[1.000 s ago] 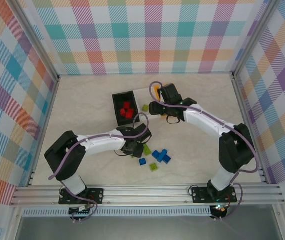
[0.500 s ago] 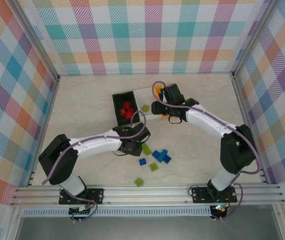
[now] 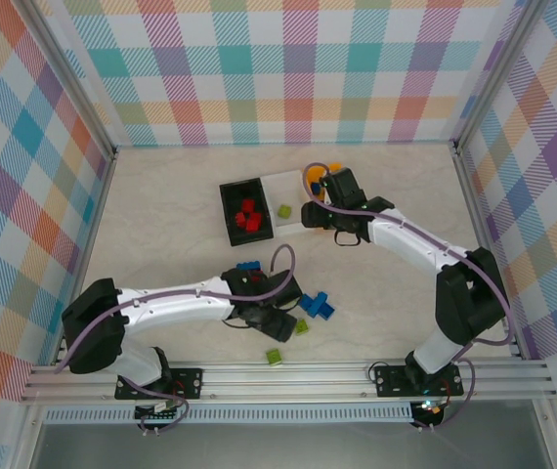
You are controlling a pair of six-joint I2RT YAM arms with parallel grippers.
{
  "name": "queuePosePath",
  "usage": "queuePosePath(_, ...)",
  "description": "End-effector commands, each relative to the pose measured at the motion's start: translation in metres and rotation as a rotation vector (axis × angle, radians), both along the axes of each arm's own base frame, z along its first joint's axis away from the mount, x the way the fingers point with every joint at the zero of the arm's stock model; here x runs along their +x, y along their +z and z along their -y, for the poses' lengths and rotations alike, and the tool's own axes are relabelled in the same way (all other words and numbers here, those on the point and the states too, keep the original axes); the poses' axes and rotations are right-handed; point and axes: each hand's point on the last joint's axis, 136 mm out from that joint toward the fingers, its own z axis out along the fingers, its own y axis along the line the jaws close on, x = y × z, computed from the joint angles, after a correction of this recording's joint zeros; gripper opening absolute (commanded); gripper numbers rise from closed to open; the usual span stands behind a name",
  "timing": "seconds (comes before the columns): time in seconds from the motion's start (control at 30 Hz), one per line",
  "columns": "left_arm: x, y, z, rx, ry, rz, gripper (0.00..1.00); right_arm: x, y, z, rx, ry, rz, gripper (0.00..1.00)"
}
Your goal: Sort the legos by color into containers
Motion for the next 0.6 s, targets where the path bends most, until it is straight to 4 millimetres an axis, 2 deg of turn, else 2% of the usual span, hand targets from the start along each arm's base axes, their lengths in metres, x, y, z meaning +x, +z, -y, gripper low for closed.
queuePosePath(0.0, -0.033, -0.018, -0.020, 0.116, -0.087, -0.107, 0.86, 0.004, 0.011, 0.003, 0.022, -0.017, 0.030, 0.65)
queuePosePath(0.13, -0.042, -0.033, -0.016, 0.166, -0.133, -0.126, 0.84, 0.005, 0.011, 0.004, 0.014, -0.015, 0.030, 0.65)
queuePosePath(0.3, -0.042, -0.036, -0.003, 0.145, -0.172, -0.125, 0.83, 0.006, 0.015, 0.005, 0.016, -0.015, 0.033, 0.65)
queuePosePath(0.43, -0.044, -0.025, 0.012, 0.108, -0.215, -0.123, 0.84, 0.006, 0.016, 0.009, 0.007, -0.017, 0.033, 0.65)
queuePosePath(0.57, -0.046, -0.013, 0.018, 0.081, -0.225, -0.129, 0.84, 0.004, 0.015, 0.012, 0.006, -0.025, 0.033, 0.65)
